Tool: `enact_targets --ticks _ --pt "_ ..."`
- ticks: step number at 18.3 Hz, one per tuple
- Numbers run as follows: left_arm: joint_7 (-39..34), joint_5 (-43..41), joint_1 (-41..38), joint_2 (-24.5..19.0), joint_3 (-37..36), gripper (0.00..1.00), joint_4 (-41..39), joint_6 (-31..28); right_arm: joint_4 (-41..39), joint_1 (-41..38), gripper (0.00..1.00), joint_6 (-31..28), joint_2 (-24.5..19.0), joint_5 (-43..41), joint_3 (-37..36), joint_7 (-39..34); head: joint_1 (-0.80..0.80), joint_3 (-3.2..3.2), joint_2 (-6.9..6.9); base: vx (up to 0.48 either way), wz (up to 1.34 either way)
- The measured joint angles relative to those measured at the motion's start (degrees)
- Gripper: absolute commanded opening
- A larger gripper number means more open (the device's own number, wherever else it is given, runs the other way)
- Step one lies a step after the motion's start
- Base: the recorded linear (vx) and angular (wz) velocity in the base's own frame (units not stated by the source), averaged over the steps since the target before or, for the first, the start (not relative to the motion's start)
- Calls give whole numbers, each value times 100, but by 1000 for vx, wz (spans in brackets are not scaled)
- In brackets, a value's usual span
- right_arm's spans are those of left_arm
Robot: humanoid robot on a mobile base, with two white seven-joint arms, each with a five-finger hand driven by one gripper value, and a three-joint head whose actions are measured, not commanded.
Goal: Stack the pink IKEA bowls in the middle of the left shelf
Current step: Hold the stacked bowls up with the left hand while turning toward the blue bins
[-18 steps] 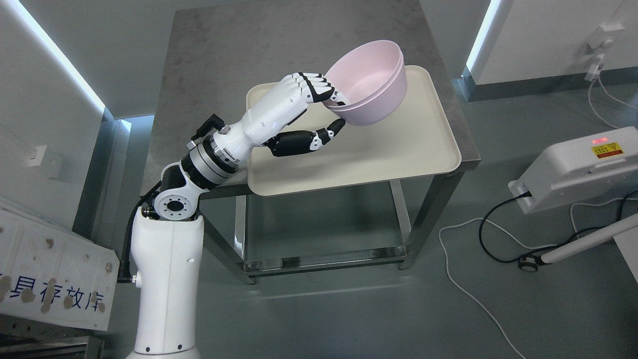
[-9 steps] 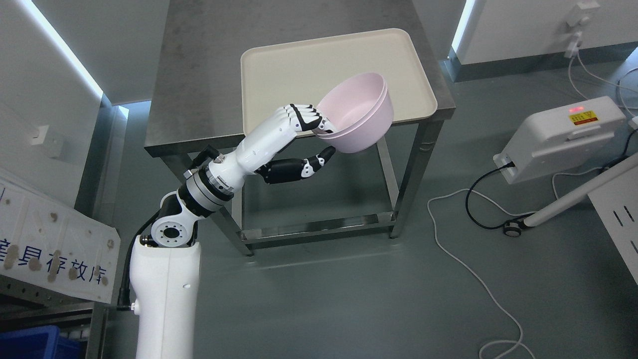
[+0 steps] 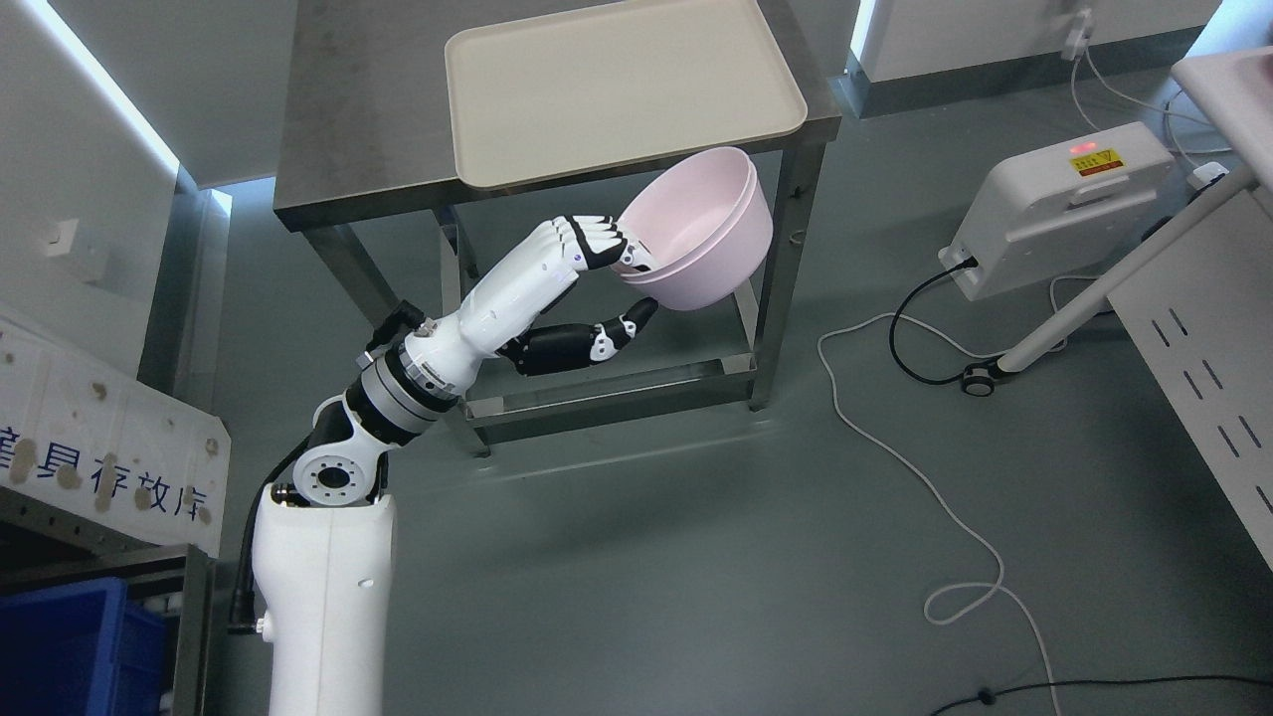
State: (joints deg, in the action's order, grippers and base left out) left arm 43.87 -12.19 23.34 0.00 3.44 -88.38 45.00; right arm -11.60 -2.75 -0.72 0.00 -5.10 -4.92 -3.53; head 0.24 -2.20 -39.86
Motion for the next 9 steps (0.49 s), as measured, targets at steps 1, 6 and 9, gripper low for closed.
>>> enact_targets --ticks 1,6,9 --pt "0 5 5 0 7 7 -20 0 0 0 100 -1 0 0 0 0 0 0 0 -354 120" --pt "0 19 -2 0 63 8 -109 0 0 4 100 -1 0 0 0 -2 0 0 0 -311 332" --pt "0 21 -12 0 89 8 -145 0 0 3 100 -2 0 0 0 -2 0 0 0 -328 328"
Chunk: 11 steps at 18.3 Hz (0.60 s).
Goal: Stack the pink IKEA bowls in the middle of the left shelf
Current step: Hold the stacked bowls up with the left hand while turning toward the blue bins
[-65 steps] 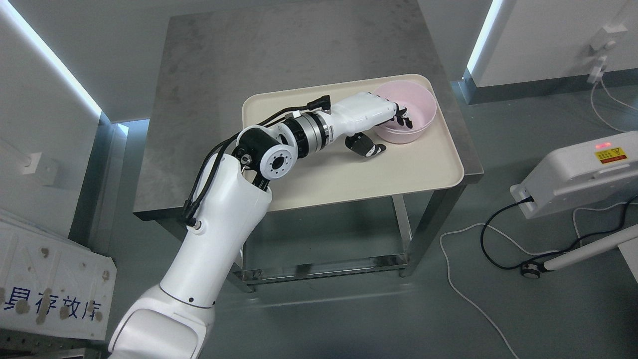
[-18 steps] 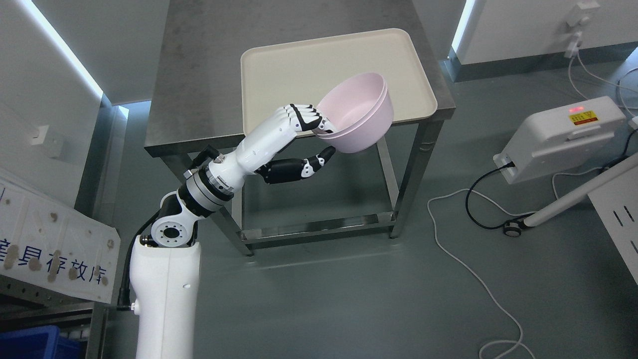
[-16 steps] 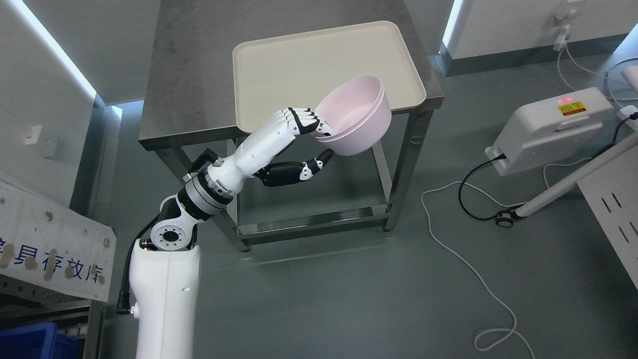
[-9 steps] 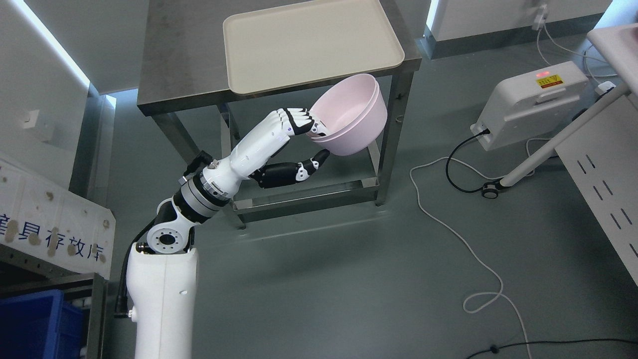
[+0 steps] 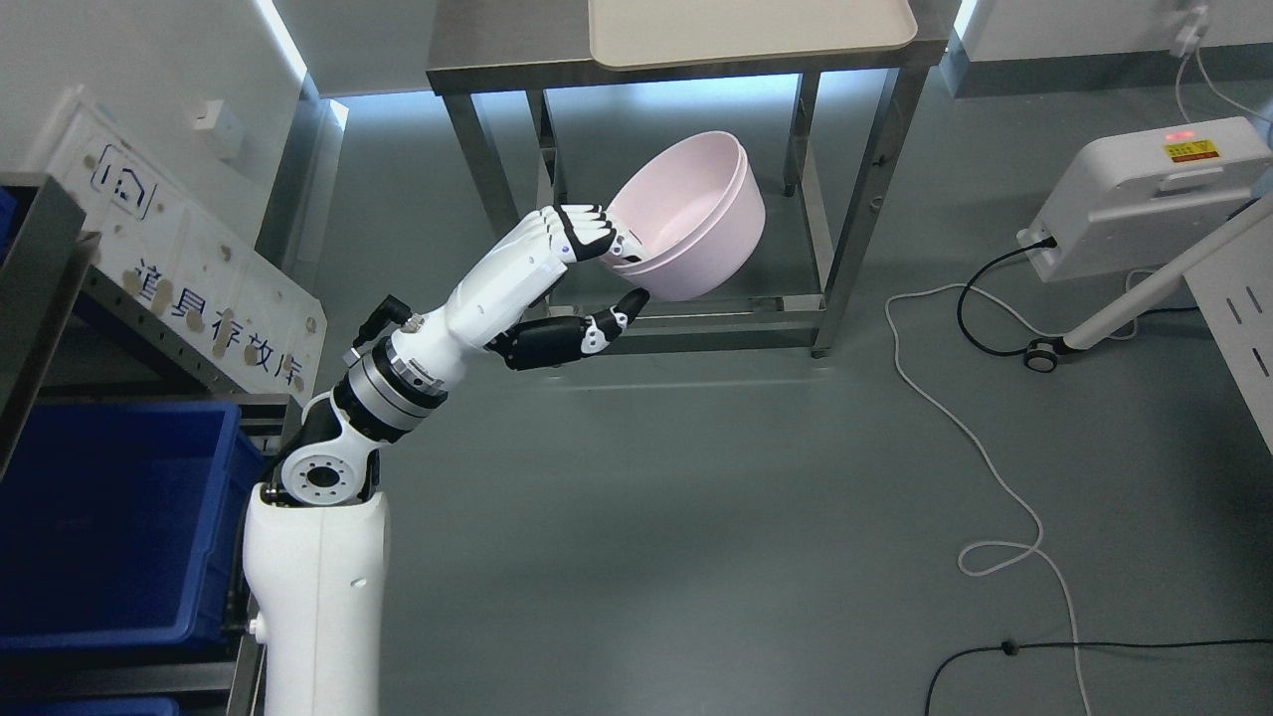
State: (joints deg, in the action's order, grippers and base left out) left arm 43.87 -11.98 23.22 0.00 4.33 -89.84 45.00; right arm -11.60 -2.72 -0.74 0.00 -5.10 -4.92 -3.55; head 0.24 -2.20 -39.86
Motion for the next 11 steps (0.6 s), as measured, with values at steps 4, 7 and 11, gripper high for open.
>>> enact_targets --ticks 4,7,11 --pt "-6 2 -4 0 19 7 -42 0 0 0 100 0 0 0 0 0 0 0 0 -296 160" --pt "-12 2 16 0 -58 7 -66 0 0 -1 100 0 0 0 0 0 0 0 0 -272 132" --pt "-15 2 48 0 -193 7 -93 0 0 -1 100 -1 0 0 0 0 0 0 0 -262 215"
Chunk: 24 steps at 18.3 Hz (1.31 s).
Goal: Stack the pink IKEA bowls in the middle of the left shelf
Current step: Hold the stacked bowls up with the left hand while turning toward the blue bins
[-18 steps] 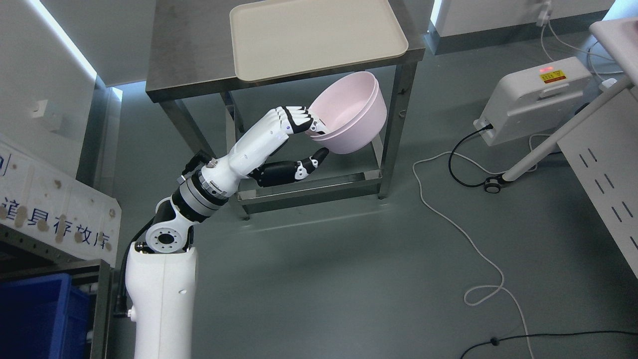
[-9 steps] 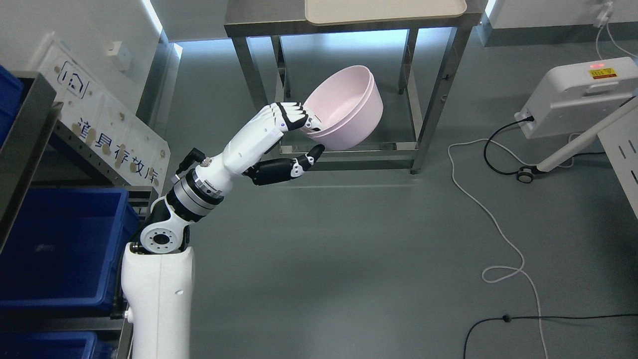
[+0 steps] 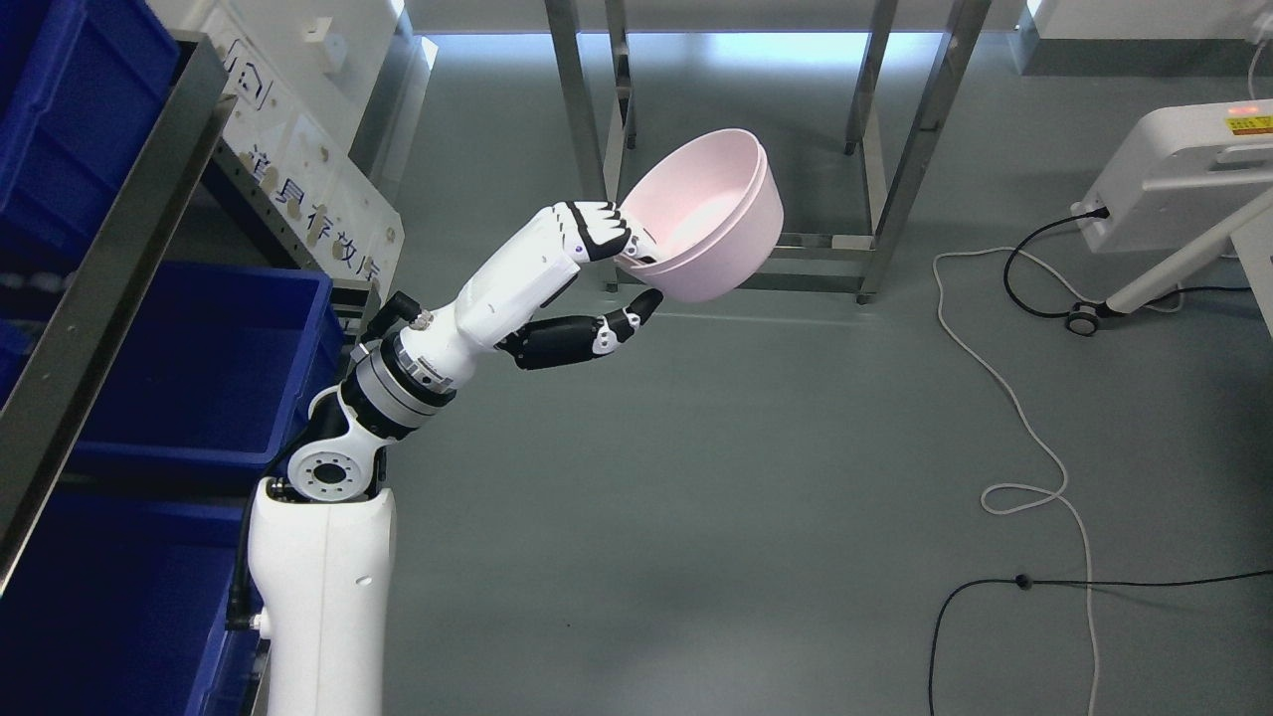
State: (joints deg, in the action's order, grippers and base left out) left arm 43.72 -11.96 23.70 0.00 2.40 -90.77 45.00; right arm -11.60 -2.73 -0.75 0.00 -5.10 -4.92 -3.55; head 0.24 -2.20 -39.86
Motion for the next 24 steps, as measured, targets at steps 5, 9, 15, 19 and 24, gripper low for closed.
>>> enact_targets --ticks 5,9,15,19,24 --pt "0 0 28 0 -88 7 -17 0 0 0 100 0 0 0 0 0 0 0 0 -223 295" --pt "0 0 82 0 -67 7 -26 0 0 0 100 0 0 0 0 0 0 0 0 -232 312" --pt "-1 0 188 0 -122 8 -33 0 0 -1 100 -4 0 0 0 2 0 0 0 -213 573" --pt "-1 4 258 0 -158 8 -36 0 0 0 100 -24 0 0 0 3 0 0 0 -146 957" --pt "-1 4 461 0 -191 8 -42 0 0 0 100 -15 0 0 0 3 0 0 0 -90 984"
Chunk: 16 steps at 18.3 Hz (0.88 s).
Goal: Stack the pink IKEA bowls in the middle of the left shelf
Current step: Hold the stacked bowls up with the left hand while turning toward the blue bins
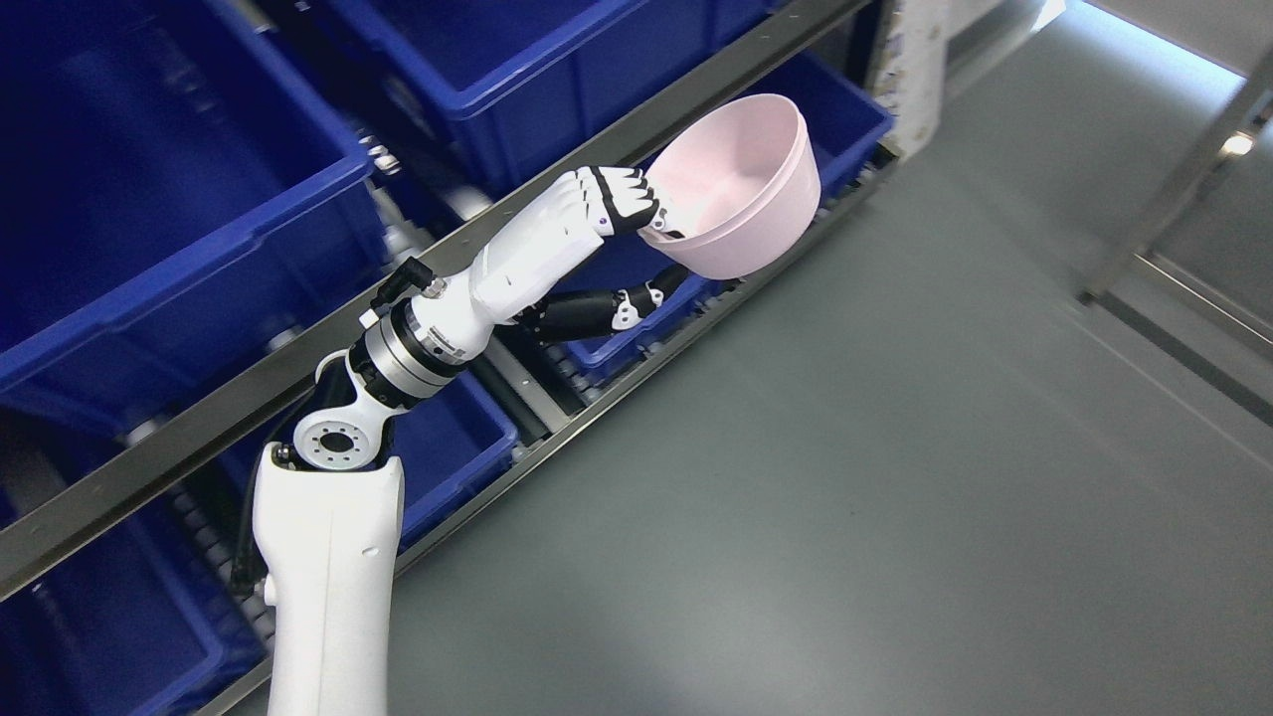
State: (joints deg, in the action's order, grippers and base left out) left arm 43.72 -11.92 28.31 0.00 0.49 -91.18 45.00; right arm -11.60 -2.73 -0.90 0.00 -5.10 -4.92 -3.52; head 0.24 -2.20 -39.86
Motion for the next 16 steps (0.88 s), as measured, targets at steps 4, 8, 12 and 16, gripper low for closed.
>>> enact_targets --ticks 4,8,12,16 --pt "-11 -2 390 0 -91 8 -16 1 0 1 100 16 0 0 0 0 0 0 0 -11 903" --pt "-1 -70 850 0 -184 8 -27 4 0 1 100 19 0 0 0 0 0 0 1 35 741" --pt "27 -273 1143 0 -247 8 -29 5 0 1 100 20 0 0 0 0 0 0 1 67 509" --pt "33 -409 1368 0 -290 9 -28 5 0 1 100 21 0 0 0 0 0 0 1 77 382"
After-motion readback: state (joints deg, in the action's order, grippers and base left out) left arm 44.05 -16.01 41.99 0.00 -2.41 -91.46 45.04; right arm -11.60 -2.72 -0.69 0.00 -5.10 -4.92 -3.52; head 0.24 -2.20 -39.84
